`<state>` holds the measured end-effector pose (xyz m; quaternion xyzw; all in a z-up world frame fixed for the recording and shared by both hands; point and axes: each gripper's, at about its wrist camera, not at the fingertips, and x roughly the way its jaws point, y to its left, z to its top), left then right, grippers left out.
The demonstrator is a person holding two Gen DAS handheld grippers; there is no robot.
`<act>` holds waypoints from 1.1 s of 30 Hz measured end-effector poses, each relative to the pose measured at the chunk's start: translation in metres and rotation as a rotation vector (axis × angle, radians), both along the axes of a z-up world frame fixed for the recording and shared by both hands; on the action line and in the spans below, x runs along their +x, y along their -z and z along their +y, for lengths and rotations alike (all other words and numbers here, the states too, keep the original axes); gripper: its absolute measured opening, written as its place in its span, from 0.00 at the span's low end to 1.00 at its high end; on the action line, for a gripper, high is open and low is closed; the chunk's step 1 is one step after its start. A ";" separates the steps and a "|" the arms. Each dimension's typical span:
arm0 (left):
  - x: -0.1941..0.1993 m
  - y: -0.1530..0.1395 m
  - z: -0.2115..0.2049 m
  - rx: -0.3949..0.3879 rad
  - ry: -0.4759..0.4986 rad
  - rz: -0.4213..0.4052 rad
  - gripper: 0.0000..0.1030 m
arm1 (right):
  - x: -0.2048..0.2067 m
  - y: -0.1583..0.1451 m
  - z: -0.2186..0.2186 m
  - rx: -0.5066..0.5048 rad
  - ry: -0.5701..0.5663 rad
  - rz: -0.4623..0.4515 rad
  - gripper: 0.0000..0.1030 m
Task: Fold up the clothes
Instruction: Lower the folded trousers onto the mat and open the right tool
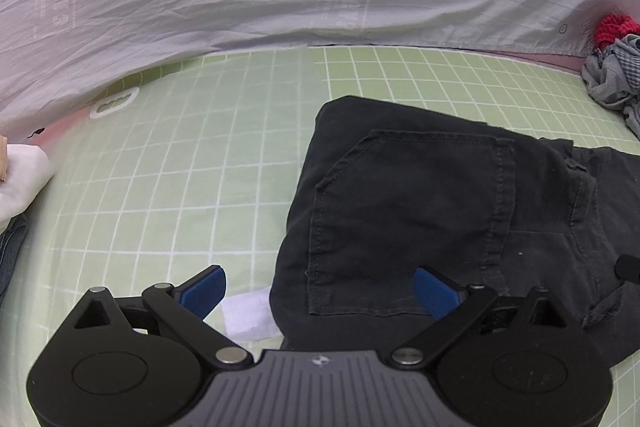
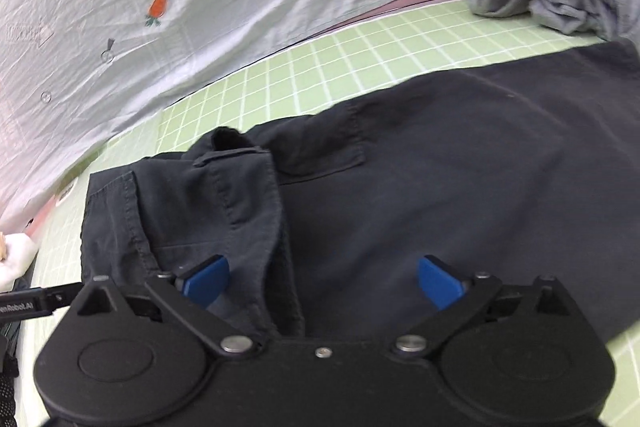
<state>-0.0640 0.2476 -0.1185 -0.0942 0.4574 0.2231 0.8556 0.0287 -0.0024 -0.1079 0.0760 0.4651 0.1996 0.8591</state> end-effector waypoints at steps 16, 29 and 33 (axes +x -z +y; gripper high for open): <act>0.060 0.017 -0.088 -0.042 0.111 0.082 0.97 | -0.002 0.027 -0.168 0.098 0.437 0.151 0.99; 0.092 0.035 -0.085 -0.056 -0.033 0.184 0.97 | 0.077 0.033 -0.242 0.004 0.585 0.029 1.00; 0.100 0.042 -0.085 -0.044 -0.036 0.226 1.00 | 0.100 0.040 -0.246 -0.089 0.584 -0.044 1.00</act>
